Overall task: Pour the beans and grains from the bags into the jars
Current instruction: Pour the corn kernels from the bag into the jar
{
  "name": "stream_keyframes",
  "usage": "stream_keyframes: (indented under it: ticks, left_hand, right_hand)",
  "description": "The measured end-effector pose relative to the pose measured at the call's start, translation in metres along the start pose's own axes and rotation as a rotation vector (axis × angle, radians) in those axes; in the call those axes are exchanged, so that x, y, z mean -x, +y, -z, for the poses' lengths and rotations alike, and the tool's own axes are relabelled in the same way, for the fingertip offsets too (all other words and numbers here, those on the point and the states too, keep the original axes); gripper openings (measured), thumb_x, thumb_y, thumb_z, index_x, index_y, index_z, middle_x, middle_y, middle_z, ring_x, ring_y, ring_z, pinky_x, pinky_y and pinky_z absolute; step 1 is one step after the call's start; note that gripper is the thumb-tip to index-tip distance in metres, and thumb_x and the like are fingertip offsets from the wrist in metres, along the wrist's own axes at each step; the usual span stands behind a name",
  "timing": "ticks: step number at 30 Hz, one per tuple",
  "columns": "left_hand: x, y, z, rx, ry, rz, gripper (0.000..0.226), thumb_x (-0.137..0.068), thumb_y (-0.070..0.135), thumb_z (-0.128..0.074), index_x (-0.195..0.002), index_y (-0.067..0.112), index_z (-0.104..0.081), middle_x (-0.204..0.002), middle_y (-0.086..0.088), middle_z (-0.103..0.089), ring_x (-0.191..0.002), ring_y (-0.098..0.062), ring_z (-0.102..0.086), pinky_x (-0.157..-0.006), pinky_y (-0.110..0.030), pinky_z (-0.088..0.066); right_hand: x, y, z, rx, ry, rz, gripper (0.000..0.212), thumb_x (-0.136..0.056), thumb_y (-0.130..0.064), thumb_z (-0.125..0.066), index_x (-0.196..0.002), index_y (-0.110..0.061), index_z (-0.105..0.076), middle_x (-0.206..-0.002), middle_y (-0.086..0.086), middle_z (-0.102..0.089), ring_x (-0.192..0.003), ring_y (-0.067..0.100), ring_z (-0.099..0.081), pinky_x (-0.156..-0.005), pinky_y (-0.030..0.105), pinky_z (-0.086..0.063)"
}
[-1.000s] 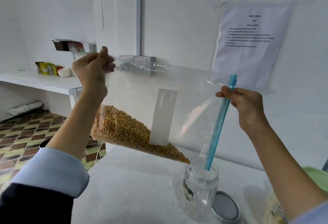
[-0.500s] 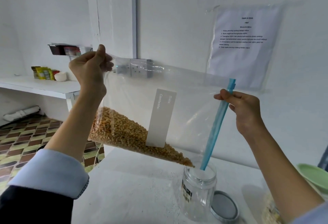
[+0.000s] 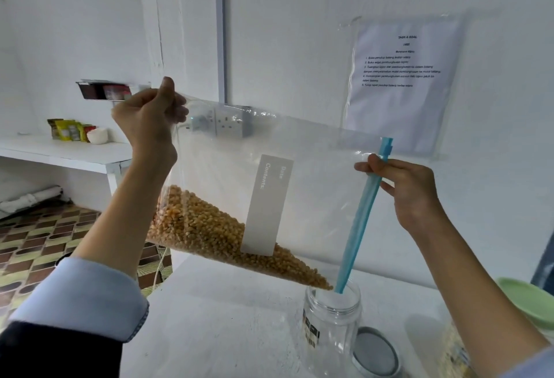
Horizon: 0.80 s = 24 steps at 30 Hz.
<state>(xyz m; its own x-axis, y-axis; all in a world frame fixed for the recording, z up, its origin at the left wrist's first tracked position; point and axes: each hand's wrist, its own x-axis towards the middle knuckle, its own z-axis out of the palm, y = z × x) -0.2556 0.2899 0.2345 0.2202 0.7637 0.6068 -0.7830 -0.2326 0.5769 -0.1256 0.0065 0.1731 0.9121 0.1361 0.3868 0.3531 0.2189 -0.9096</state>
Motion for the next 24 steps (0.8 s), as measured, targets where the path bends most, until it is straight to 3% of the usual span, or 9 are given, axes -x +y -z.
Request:
stream_keyframes:
  ticks: [6, 8, 12, 21, 24]
  left_hand:
    - [-0.0001, 0.0035, -0.0045, -0.004, -0.017, -0.025, 0.025, -0.087, 0.008, -0.065, -0.063, 0.002, -0.062, -0.047, 0.003, -0.06, -0.042, -0.014, -0.05, -0.049, -0.024, -0.045]
    - [0.0001, 0.0049, -0.0041, -0.005, -0.016, -0.027, 0.025, -0.088, 0.008, -0.065, -0.064, 0.002, -0.062, -0.048, 0.003, -0.06, -0.042, -0.014, -0.051, -0.05, -0.024, -0.045]
    - [0.0, 0.0067, -0.0019, 0.001, -0.01, -0.032, 0.03, -0.086, 0.007, -0.066, -0.057, 0.008, -0.064, -0.048, 0.001, -0.06, -0.042, -0.015, -0.051, -0.049, -0.025, -0.044]
    - [-0.0007, 0.0089, 0.0019, 0.018, -0.019, -0.031, 0.031, -0.087, 0.007, -0.066, -0.056, 0.009, -0.065, -0.048, 0.001, -0.06, -0.043, -0.015, -0.05, -0.048, -0.026, -0.042]
    - [-0.0007, 0.0098, 0.0021, 0.019, -0.026, -0.026, 0.036, -0.087, 0.006, -0.066, -0.051, 0.012, -0.066, -0.048, 0.0, -0.06, -0.042, -0.016, -0.049, -0.048, -0.026, -0.042]
  right_hand:
    - [0.0008, 0.0038, -0.0043, -0.025, 0.004, -0.001, 0.013, -0.074, -0.031, -0.072, -0.077, -0.018, -0.074, -0.086, -0.002, -0.075, -0.101, 0.018, -0.064, -0.109, 0.041, -0.039]
    - [0.0001, 0.0045, -0.0043, -0.046, 0.051, -0.002, 0.009, -0.079, -0.025, -0.071, -0.075, -0.018, -0.073, -0.082, -0.006, -0.075, -0.096, 0.013, -0.064, -0.108, 0.039, -0.04]
    - [0.0013, 0.0051, -0.0064, -0.029, 0.039, 0.005, 0.009, -0.078, -0.028, -0.071, -0.075, -0.019, -0.073, -0.091, 0.0, -0.074, -0.103, 0.019, -0.063, -0.108, 0.04, -0.041]
    - [0.0025, 0.0062, -0.009, -0.004, 0.03, 0.016, 0.009, -0.081, -0.025, -0.07, -0.074, -0.02, -0.072, -0.09, -0.001, -0.073, -0.1, 0.02, -0.062, -0.105, 0.038, -0.042]
    - [0.0032, 0.0064, -0.0096, 0.004, 0.06, 0.008, 0.01, -0.082, -0.023, -0.07, -0.073, -0.02, -0.072, -0.089, -0.003, -0.072, -0.093, 0.014, -0.062, -0.104, 0.036, -0.043]
